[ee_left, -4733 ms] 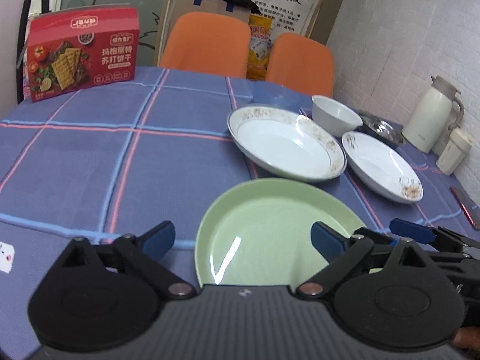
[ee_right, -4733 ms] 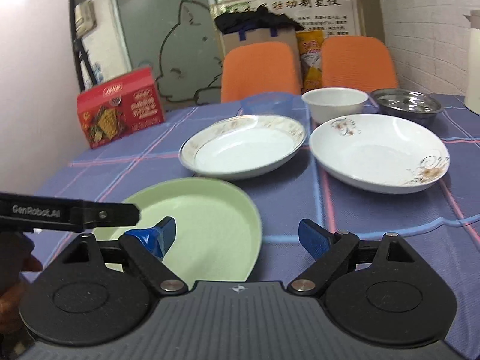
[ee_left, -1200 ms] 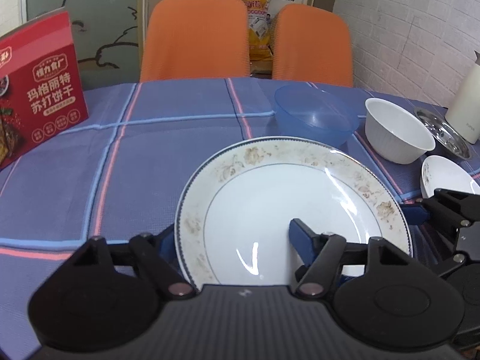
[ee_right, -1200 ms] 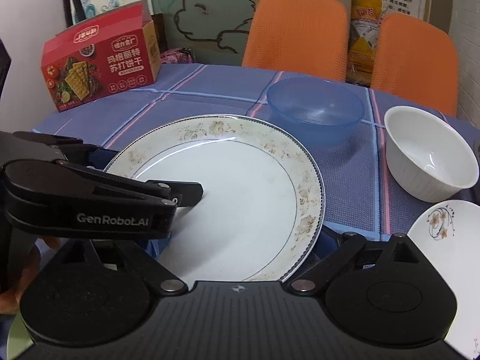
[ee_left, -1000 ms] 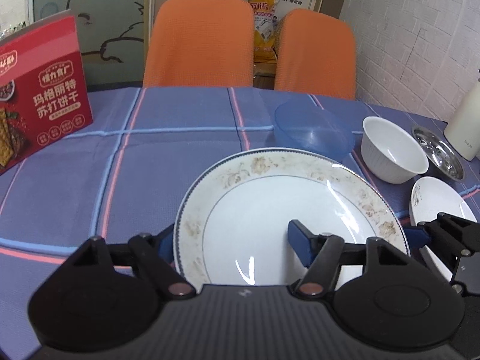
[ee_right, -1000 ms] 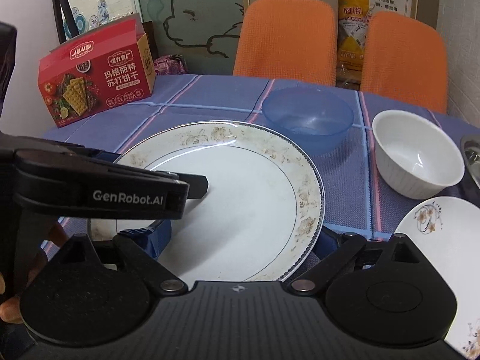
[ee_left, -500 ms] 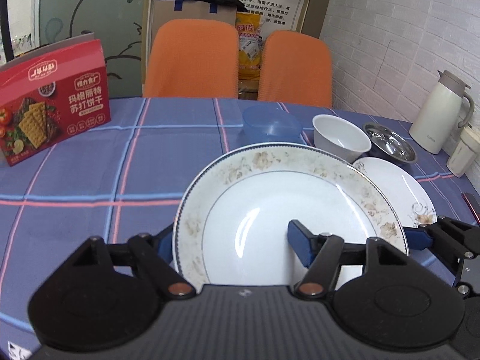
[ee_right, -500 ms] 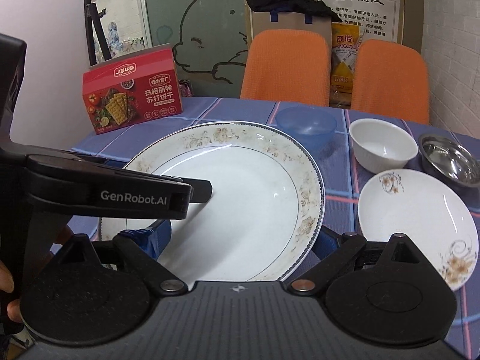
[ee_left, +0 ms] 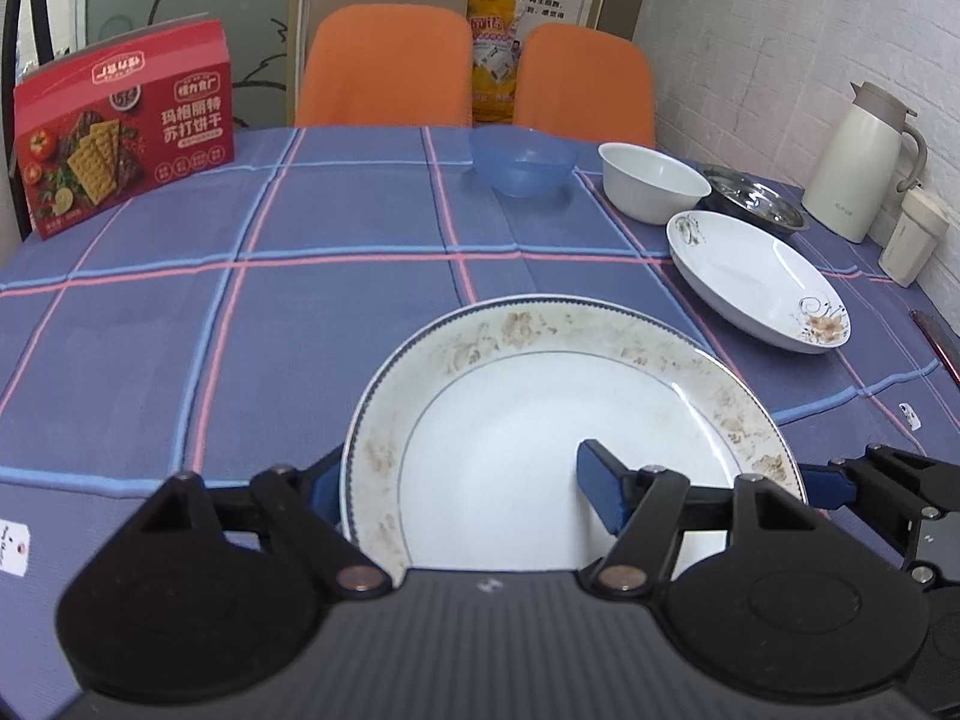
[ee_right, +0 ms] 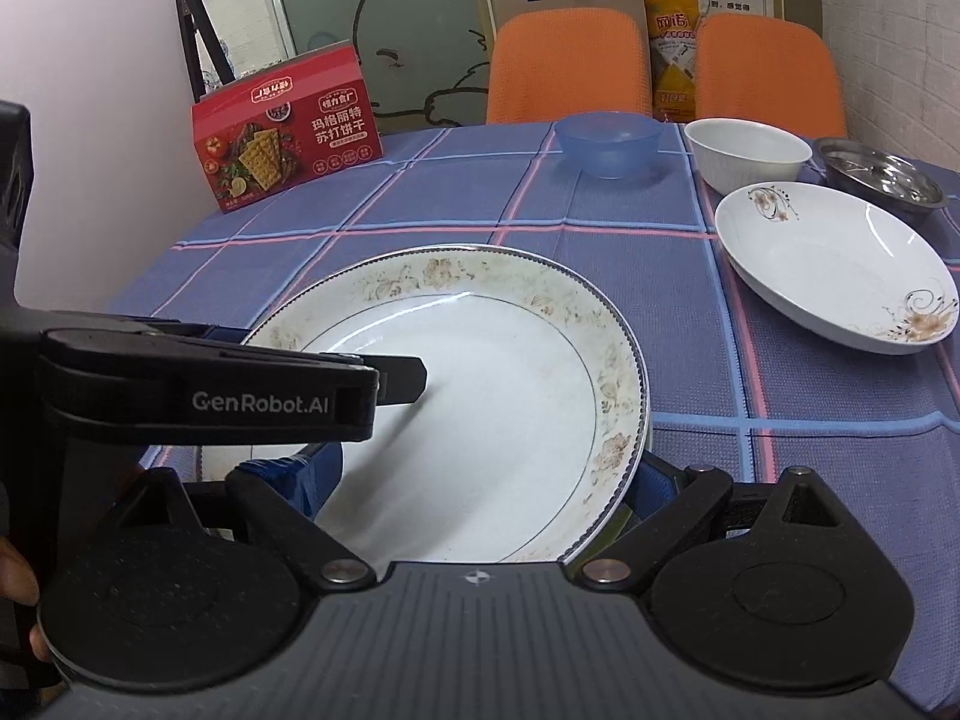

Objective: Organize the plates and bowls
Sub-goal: 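Lift the gold-rimmed plate with the left tool and lower it onto the green plate, then open the left tool and withdraw it from the plate stack, then move the left tool to the rim of the floral white plate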

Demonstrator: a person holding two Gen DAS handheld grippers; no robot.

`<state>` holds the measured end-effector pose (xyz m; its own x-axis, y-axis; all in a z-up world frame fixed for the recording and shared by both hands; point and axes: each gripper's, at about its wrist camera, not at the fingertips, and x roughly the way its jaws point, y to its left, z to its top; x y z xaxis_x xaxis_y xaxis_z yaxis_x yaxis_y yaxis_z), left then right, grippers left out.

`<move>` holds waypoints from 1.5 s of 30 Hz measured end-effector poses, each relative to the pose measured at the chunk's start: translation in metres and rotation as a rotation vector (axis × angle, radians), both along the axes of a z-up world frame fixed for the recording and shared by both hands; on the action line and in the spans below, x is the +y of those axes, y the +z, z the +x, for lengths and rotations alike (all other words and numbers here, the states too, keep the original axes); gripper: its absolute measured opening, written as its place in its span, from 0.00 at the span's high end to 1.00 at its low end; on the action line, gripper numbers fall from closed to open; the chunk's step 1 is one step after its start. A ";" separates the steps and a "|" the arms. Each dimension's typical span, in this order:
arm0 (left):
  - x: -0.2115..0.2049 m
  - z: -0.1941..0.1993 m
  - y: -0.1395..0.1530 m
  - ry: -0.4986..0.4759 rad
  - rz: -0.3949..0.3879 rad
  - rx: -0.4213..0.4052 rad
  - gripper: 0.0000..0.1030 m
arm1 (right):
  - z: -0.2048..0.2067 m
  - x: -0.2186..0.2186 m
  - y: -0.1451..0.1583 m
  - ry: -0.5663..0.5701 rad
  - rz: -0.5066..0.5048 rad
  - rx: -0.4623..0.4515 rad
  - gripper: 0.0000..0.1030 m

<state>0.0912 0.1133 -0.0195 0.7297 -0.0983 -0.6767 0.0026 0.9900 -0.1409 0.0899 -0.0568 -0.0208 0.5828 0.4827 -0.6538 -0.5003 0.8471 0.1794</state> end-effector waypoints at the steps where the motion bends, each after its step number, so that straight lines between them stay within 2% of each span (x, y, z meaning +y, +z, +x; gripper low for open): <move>1: 0.000 0.000 0.000 0.004 0.004 -0.001 0.33 | 0.000 0.000 -0.001 0.006 0.006 0.003 0.19; 4: 0.004 -0.001 -0.003 0.016 -0.003 0.005 0.32 | -0.002 0.000 -0.006 0.020 0.013 0.017 0.19; 7: 0.012 0.001 -0.009 0.023 -0.053 0.027 0.27 | -0.004 -0.002 -0.006 0.021 0.022 0.015 0.21; 8: 0.013 -0.001 -0.008 0.024 -0.052 0.013 0.25 | -0.006 -0.006 -0.004 0.006 0.031 -0.006 0.21; 10: 0.012 -0.005 0.000 0.035 -0.020 -0.034 0.11 | -0.010 -0.011 0.003 -0.029 0.025 -0.057 0.20; 14: 0.008 -0.013 0.022 0.039 0.021 -0.132 0.08 | -0.013 -0.024 0.017 -0.076 0.031 -0.140 0.20; 18: 0.001 -0.014 0.029 0.025 0.051 -0.158 0.06 | -0.009 -0.037 0.016 -0.103 0.076 -0.119 0.20; 28: -0.031 0.001 0.030 -0.051 0.082 -0.124 0.03 | 0.007 -0.087 0.005 -0.224 0.162 -0.051 0.20; 35: -0.061 0.043 0.042 -0.158 0.041 -0.097 0.03 | 0.032 -0.134 0.015 -0.328 0.167 -0.081 0.20; 40: -0.086 0.097 0.047 -0.237 -0.016 -0.076 0.03 | 0.075 -0.154 0.025 -0.369 0.057 -0.109 0.20; 45: -0.111 0.161 0.031 -0.262 -0.031 0.026 0.03 | 0.120 -0.164 0.013 -0.388 0.001 -0.067 0.20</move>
